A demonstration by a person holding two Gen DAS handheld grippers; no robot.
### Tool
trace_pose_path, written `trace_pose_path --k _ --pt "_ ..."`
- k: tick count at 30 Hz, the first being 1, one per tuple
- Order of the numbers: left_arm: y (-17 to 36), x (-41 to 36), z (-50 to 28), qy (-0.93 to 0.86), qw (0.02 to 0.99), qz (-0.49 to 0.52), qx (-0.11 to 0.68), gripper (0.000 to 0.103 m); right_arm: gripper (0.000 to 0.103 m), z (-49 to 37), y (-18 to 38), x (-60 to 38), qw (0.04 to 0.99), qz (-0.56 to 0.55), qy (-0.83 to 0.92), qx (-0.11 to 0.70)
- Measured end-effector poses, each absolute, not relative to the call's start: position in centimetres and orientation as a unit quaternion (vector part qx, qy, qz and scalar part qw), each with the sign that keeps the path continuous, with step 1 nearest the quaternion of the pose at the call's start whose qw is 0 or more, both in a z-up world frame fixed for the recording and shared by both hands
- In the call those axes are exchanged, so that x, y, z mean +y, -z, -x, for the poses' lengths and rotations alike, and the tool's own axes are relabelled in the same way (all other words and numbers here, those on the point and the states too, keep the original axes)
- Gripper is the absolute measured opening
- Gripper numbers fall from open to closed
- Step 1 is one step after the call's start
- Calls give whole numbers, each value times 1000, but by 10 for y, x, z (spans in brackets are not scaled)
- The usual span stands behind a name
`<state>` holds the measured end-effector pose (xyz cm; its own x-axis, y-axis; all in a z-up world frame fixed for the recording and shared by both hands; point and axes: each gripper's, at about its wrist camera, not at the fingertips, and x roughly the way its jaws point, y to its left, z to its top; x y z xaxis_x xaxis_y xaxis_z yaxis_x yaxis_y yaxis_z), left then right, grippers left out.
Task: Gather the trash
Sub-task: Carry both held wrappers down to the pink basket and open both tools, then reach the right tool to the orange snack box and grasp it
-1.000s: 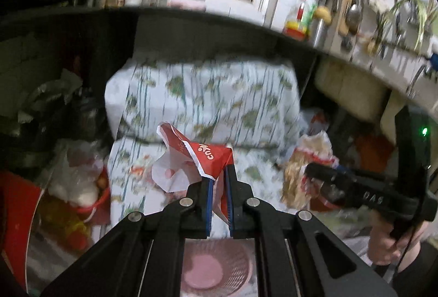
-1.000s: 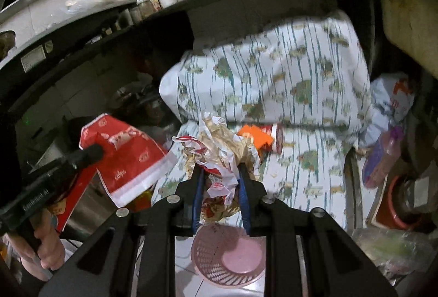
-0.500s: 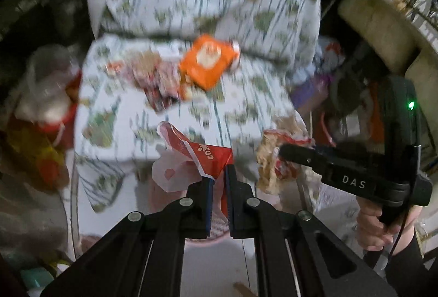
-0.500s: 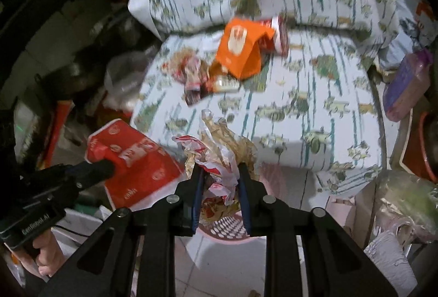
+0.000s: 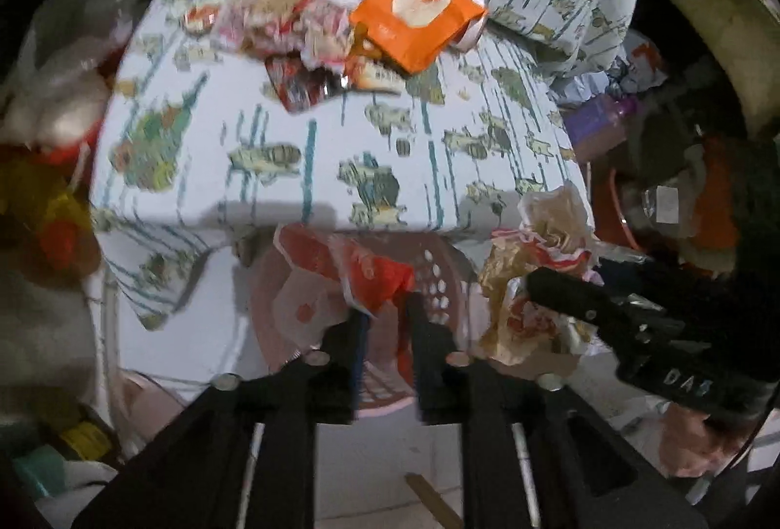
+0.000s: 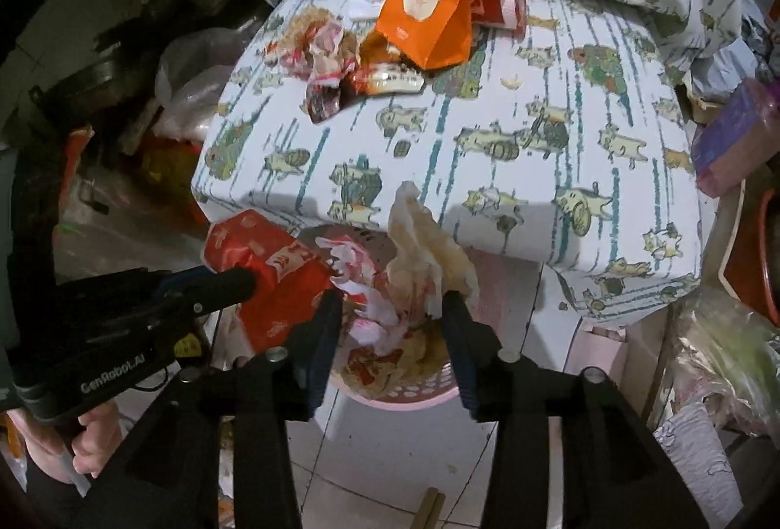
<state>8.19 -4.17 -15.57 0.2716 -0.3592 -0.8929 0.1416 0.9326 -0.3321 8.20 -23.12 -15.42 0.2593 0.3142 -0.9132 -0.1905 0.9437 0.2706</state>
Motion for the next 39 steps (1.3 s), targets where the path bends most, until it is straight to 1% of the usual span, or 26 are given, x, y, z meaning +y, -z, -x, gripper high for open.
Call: trace_pose_path --k 1,2,3,5,13,18,22,23,26,27,33,39 --pt "153 -42 -82 154 798 87 577 33 48 -83 150 -232 795 -56 -157 583" --pt "149 -41 -81 150 804 84 569 42 53 -83 147 -235 798 -60 -156 578" --pt "147 -40 -81 148 807 85 565 49 55 -83 144 -238 801 -68 -156 573" --pt "142 -36 -83 145 810 89 562 54 56 -85 139 -242 804 -80 -156 568" --pt "119 -19 -85 117 834 100 529 54 56 -85 120 -265 829 -112 -128 533" --pt "98 -16 -80 92 862 71 494 54 56 -84 108 -271 844 -115 -121 510" --pt "80 -16 -77 90 876 73 468 54 56 -84 105 -274 845 -123 -119 506" --pt "76 -16 -76 90 879 75 462 55 56 -84 105 -275 846 -124 -117 505" --pt "62 -12 -76 77 893 81 436 62 56 -85 103 -278 850 -124 -106 502" --pt "57 -10 -76 70 899 80 425 63 56 -85 103 -279 850 -127 -103 501" --pt "35 -2 -78 56 914 69 396 63 56 -84 98 -285 856 -136 -97 490" --pt "15 9 -81 63 919 85 380 63 57 -83 86 -287 867 -132 -98 470"
